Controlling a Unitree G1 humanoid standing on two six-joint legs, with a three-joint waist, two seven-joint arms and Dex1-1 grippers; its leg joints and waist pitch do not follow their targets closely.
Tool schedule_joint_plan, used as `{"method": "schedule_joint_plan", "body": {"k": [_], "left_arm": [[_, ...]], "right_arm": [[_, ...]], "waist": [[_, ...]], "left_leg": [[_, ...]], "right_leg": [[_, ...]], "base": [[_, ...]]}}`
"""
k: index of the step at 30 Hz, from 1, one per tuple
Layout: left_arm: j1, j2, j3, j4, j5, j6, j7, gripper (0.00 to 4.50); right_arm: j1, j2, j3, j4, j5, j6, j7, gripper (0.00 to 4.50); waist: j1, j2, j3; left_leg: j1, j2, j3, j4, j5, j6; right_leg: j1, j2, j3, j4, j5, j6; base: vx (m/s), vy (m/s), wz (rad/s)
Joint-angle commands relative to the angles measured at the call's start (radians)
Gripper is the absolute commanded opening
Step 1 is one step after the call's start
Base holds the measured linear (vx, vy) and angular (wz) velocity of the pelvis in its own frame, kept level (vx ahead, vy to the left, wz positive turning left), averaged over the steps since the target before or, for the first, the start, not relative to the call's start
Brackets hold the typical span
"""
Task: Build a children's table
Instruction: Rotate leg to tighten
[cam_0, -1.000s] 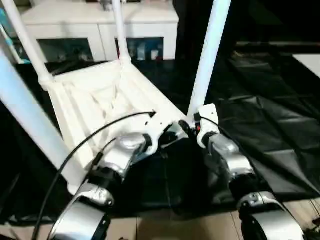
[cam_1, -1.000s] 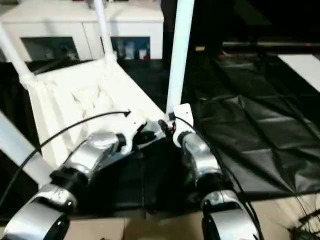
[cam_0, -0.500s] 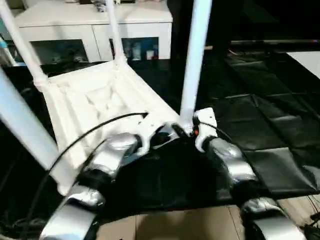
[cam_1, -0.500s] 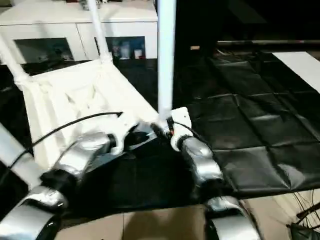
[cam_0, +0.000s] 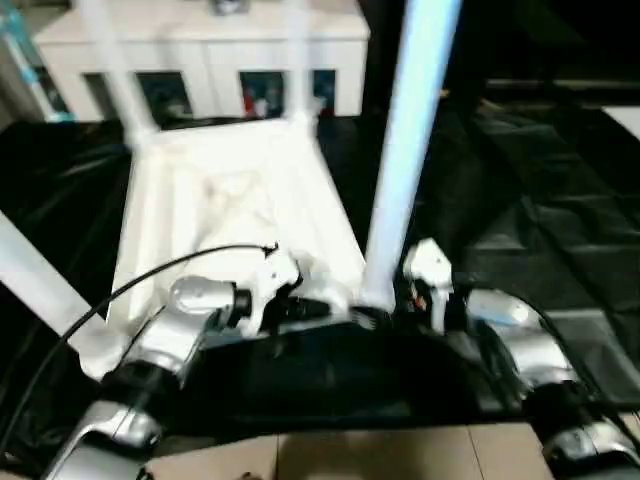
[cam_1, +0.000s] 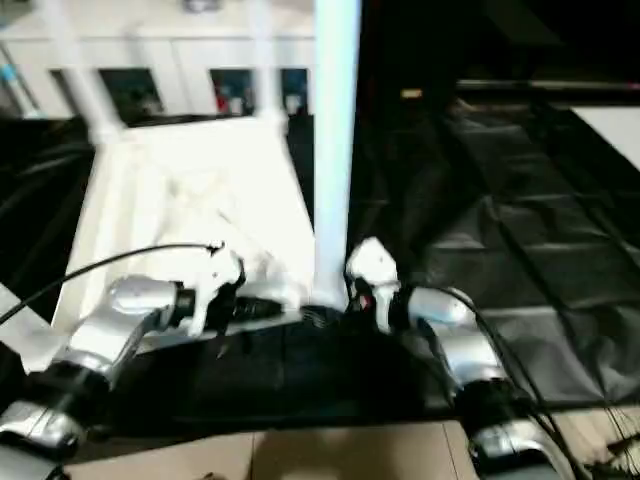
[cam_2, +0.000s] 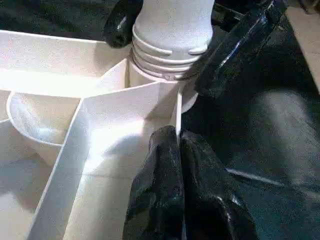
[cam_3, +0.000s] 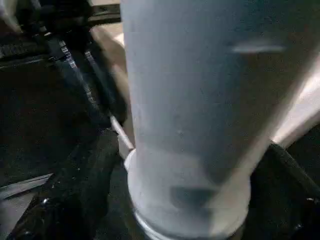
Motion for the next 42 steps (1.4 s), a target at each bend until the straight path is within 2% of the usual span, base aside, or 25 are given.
{"method": "schedule_joint_plan", "body": {"k": [1,3,9,11,15,23,24,29,33,38,42], "left_arm": [[0.024,0.000,-0.029,0.020,0.006,0.015,-0.018,0.00],[0.025,0.010,-0.035,0.017,0.013,0.012,-0.020,0.00],[0.029,0.027,-0.046,-0.002,0.045,0.000,0.010,0.00],[0.021,0.018,-0.036,0.008,0.037,0.024,0.020,0.44],[0.009,0.007,-0.021,0.019,0.022,0.039,0.036,0.72],[0.008,0.017,-0.032,0.030,0.030,0.036,0.020,0.72],[0.010,0.025,-0.040,0.027,0.033,0.044,0.006,0.72],[0.008,0.041,-0.056,0.032,0.051,0.053,0.005,0.72],[-0.001,0.049,-0.066,0.042,0.079,0.062,0.027,0.72],[-0.008,0.043,-0.058,0.046,0.063,0.057,0.027,0.72],[-0.008,0.041,-0.057,0.050,0.059,0.055,0.026,0.36]], "right_arm": [[0.003,-0.012,0.020,-0.016,0.008,0.004,0.022,3.73],[-0.002,-0.006,0.020,0.000,-0.004,-0.006,0.020,3.73],[-0.003,-0.010,0.022,-0.009,-0.007,0.003,0.035,3.73],[-0.004,-0.011,0.022,-0.009,-0.007,0.003,0.036,3.85],[-0.003,-0.013,0.022,-0.009,-0.008,0.001,0.036,3.85],[0.003,-0.014,0.023,-0.016,-0.009,0.002,0.038,3.85],[0.004,-0.015,0.026,-0.014,-0.012,0.000,0.038,3.85],[0.004,-0.016,0.028,-0.013,-0.016,-0.003,0.038,3.85],[0.003,-0.016,0.031,-0.010,-0.020,-0.007,0.036,3.85],[0.002,-0.013,0.032,-0.009,-0.022,-0.009,0.034,3.85],[0.001,-0.011,0.033,-0.006,-0.023,-0.011,0.032,3.85]], "waist": [[-0.002,-0.012,-0.053],[-0.002,-0.016,-0.054],[-0.003,-0.015,-0.054],[-0.003,-0.014,-0.053],[-0.002,-0.016,-0.053],[-0.001,-0.015,-0.056],[0.000,-0.011,-0.056],[-0.002,-0.014,-0.057],[-0.002,-0.014,-0.056],[-0.002,-0.014,-0.054],[-0.003,-0.013,-0.053]], "left_leg": [[0.013,0.053,-0.017,-0.068,-0.215,0.085],[0.011,0.052,-0.018,-0.067,-0.208,0.085],[0.012,0.052,-0.018,-0.066,-0.198,0.087],[0.013,0.052,-0.018,-0.067,-0.202,0.081],[0.013,0.051,-0.017,-0.066,-0.208,0.079],[0.013,0.050,-0.018,-0.064,-0.195,0.082],[0.013,0.050,-0.019,-0.064,-0.193,0.082],[0.013,0.049,-0.018,-0.062,-0.187,0.086],[0.013,0.050,-0.019,-0.062,-0.189,0.085],[0.015,0.049,-0.019,-0.064,-0.213,0.074],[0.014,0.050,-0.020,-0.065,-0.229,0.065]], "right_leg": [[0.041,-0.048,0.033,-0.060,-0.118,-0.263],[0.043,-0.051,0.033,-0.060,-0.121,-0.260],[0.042,-0.049,0.033,-0.061,-0.126,-0.252],[0.042,-0.050,0.032,-0.061,-0.133,-0.254],[0.043,-0.050,0.033,-0.062,-0.138,-0.255],[0.044,-0.049,0.032,-0.059,-0.121,-0.256],[0.044,-0.049,0.032,-0.058,-0.118,-0.257],[0.046,-0.048,0.031,-0.057,-0.103,-0.261],[0.045,-0.048,0.031,-0.057,-0.108,-0.261],[0.044,-0.049,0.032,-0.062,-0.152,-0.254],[0.044,-0.049,0.033,-0.062,-0.167,-0.249]], "base": [[0.000,0.000,0.00],[0.000,0.000,0.00],[0.000,0.000,0.00],[0.000,0.000,0.00],[0.000,0.000,0.00],[0.000,0.000,0.00],[0.000,0.000,0.00],[0.000,0.000,0.00],[0.000,0.000,0.00],[0.000,0.000,0.00],[0.000,0.000,0.00]]}}
